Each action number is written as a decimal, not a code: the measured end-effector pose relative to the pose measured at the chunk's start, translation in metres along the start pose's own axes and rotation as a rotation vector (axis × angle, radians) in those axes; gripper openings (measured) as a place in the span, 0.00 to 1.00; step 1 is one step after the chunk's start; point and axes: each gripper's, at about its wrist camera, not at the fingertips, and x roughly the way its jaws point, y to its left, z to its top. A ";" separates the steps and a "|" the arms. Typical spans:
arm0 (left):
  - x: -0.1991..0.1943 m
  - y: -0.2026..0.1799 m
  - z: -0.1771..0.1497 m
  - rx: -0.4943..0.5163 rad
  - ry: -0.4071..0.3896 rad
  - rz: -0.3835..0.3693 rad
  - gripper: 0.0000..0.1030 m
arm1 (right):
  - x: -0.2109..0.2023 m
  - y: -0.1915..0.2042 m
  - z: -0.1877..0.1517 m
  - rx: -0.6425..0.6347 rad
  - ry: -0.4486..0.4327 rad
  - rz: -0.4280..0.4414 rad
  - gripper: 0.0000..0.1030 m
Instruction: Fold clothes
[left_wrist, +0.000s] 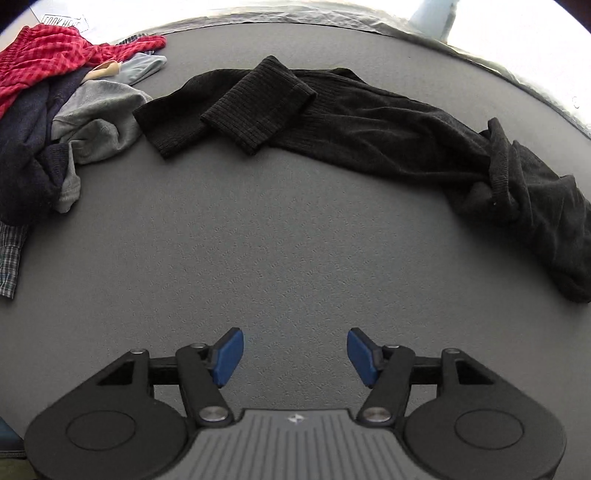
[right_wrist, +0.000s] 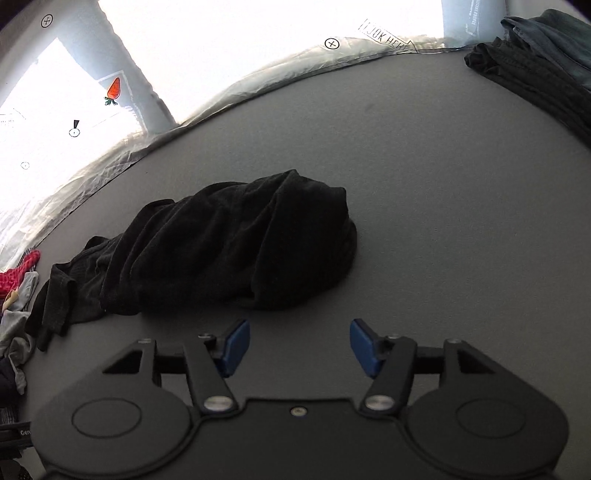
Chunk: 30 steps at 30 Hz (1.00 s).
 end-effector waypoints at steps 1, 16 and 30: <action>0.002 0.000 0.002 0.014 -0.003 -0.007 0.62 | 0.004 0.003 0.000 -0.003 0.000 0.002 0.57; 0.035 -0.004 0.071 0.084 -0.058 -0.053 0.66 | 0.061 0.026 0.048 -0.041 -0.028 -0.048 0.14; 0.055 0.035 0.080 -0.045 -0.036 0.000 0.68 | 0.000 0.006 0.179 -0.032 -0.435 -0.332 0.25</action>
